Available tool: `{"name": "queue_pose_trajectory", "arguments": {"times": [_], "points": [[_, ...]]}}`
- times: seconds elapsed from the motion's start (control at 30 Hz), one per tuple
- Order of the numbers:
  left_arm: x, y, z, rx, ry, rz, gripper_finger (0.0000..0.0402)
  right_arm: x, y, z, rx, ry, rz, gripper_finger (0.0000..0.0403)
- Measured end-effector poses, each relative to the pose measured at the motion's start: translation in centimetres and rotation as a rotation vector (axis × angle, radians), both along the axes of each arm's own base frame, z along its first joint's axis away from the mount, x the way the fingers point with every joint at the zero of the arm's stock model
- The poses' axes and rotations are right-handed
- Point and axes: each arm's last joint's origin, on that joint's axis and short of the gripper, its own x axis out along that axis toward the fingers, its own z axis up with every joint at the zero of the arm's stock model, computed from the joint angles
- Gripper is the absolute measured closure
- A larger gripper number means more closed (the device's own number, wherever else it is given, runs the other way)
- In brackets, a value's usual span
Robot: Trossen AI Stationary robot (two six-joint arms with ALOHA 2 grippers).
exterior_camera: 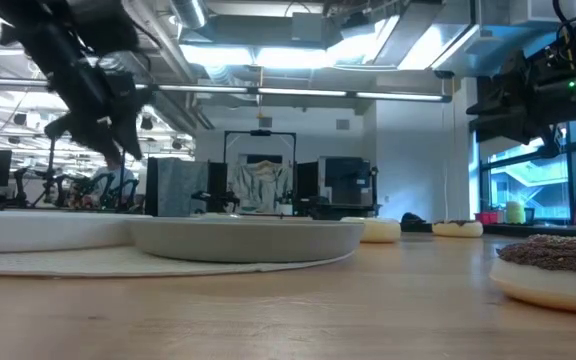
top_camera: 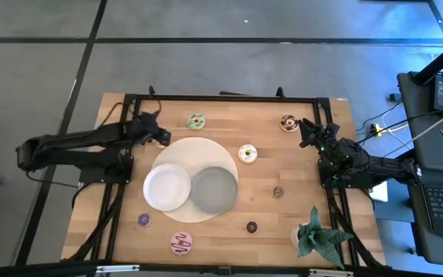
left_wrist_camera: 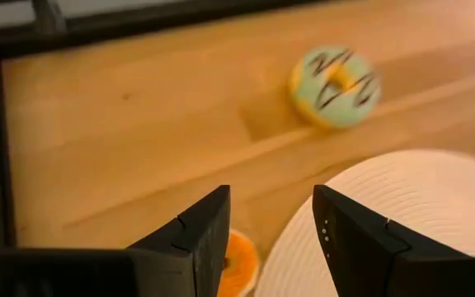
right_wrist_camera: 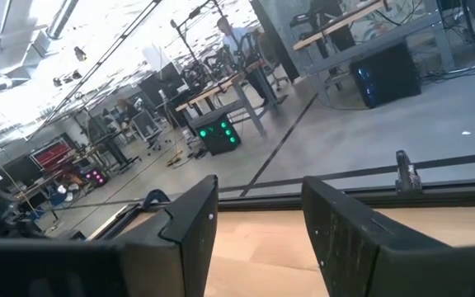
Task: Pick & Place donuts
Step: Put the small orange donuts on the white plate
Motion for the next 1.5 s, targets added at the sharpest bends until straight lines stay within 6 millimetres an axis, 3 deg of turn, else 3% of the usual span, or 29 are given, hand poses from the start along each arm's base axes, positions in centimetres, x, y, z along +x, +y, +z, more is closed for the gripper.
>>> {"name": "queue_pose_trajectory", "arguments": {"times": [0.53, 0.9, 1.27, 1.5], "points": [[1.1, 2.7, -4.6, -0.302, 0.173, 0.137, 0.0233, 0.0, 0.0, 0.0, 0.001, 0.002, -0.021, 0.0225], [1.5, 3.3, -6.4, -0.366, 0.262, 0.159, 0.0238, 0.0, 0.0, 0.0, 0.003, 0.000, -0.021, 0.0225], [1.5, 3.2, -6.6, -0.398, 0.274, 0.113, 0.0331, -0.1, 0.0, 0.0, 0.004, 0.000, -0.028, 0.0225], [1.1, 2.9, -5.7, -0.365, 0.249, 0.074, 0.0376, -0.1, -0.1, 0.0, 0.004, 0.000, -0.029, 0.0225]]}}
